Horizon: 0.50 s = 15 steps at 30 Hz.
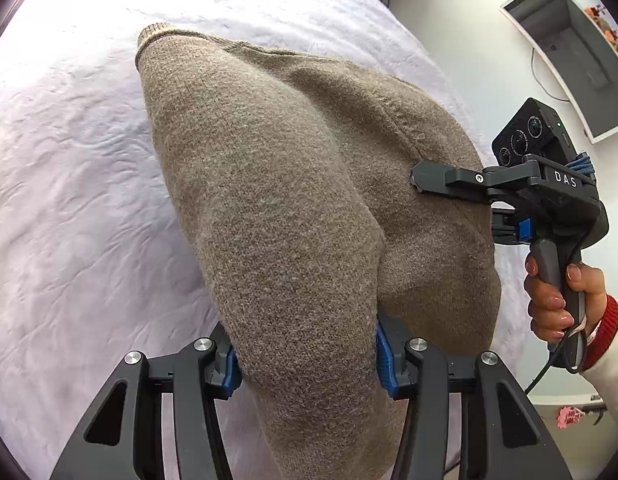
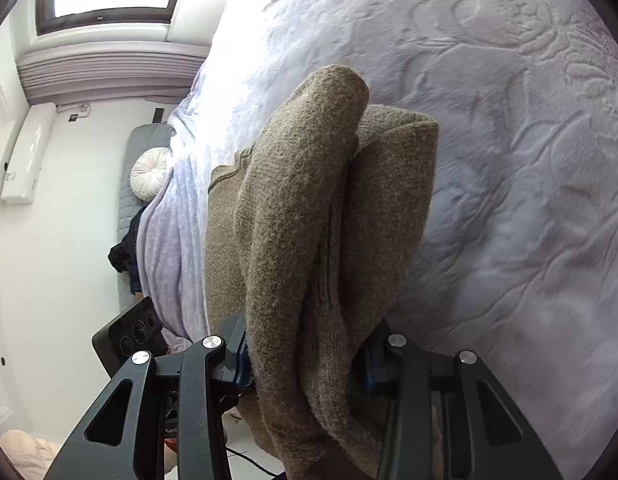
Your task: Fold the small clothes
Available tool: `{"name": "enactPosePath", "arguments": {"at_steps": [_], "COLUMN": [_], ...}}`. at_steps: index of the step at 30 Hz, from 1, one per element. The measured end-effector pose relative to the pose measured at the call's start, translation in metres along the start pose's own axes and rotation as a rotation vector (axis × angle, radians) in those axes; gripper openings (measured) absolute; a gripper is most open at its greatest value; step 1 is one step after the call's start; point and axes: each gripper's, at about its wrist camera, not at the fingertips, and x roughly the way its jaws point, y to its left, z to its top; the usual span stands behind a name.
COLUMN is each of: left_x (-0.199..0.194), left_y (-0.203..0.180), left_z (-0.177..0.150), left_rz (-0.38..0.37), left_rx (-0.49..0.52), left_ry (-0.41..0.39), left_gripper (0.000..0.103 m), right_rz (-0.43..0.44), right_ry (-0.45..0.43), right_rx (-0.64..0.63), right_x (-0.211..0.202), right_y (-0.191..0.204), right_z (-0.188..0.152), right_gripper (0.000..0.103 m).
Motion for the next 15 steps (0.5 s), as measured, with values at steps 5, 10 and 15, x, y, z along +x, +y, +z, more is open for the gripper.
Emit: {"name": "enactPosePath", "arguments": {"at_steps": [5, 10, 15], "left_x": [-0.033, -0.062, -0.065], "left_y": [-0.001, 0.009, 0.025], "left_z": [-0.021, -0.061, -0.099], "left_rz": [0.002, 0.056, 0.120], "left_rx": [-0.013, -0.019, -0.060], "left_ry": [0.000, 0.012, 0.039], "left_gripper": [0.053, 0.053, 0.053], "right_rz": [0.031, 0.041, 0.060], "right_ry": [0.033, 0.064, 0.099], "right_rx": [-0.011, -0.012, 0.038], "right_x": [0.002, 0.019, 0.058], "right_y": [0.035, 0.056, 0.055], "right_z": [-0.036, -0.076, -0.117], "right_gripper": [0.044, 0.044, 0.044]}}
